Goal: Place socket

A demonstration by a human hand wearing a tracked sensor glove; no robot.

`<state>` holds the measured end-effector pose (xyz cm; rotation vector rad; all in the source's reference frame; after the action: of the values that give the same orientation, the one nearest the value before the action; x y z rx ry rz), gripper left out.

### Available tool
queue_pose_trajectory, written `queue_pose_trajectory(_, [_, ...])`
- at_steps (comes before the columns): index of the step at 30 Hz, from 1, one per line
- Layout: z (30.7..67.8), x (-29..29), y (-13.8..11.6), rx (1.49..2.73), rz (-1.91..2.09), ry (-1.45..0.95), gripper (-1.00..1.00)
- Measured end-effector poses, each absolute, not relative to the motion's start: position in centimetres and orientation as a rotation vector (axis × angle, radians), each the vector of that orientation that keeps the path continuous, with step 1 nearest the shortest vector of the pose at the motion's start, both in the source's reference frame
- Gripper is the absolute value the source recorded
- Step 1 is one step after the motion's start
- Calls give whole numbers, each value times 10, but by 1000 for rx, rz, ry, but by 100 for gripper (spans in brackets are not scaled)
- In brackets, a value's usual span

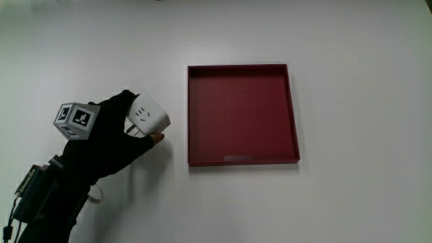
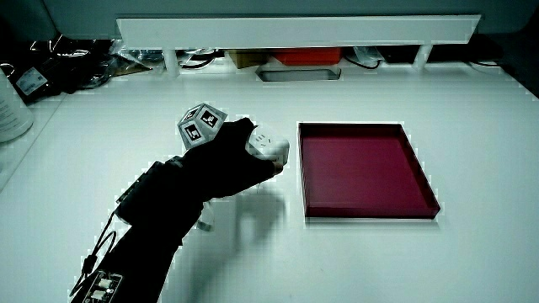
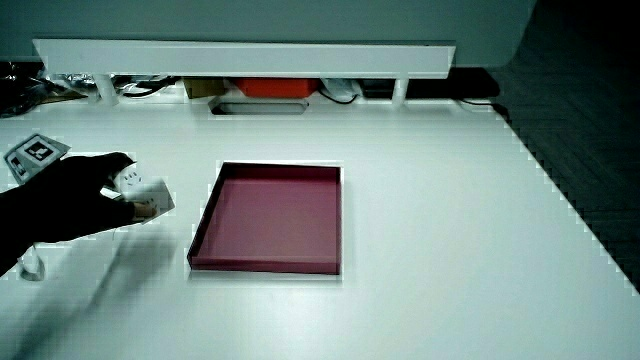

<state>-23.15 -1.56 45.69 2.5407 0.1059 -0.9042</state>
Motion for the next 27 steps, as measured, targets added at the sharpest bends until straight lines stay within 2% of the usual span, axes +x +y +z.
queue_pose_trajectory(2, [461,-236,-14,2565,-854,105,0])
queue_pose_trajectory(3, [477,-246,-13,2535,-806,109,0])
queue_pose_trajectory(4, [466,-239,-12,2560,-820,83,0])
queue_pose_trajectory(7, [472,-243,-9,2552,-817,60,0])
queue_pose_trajectory(9, [491,-254,-7,2519,-788,62,0])
queue_pose_trajectory(27, [509,-264,0,2460,-790,-20,0])
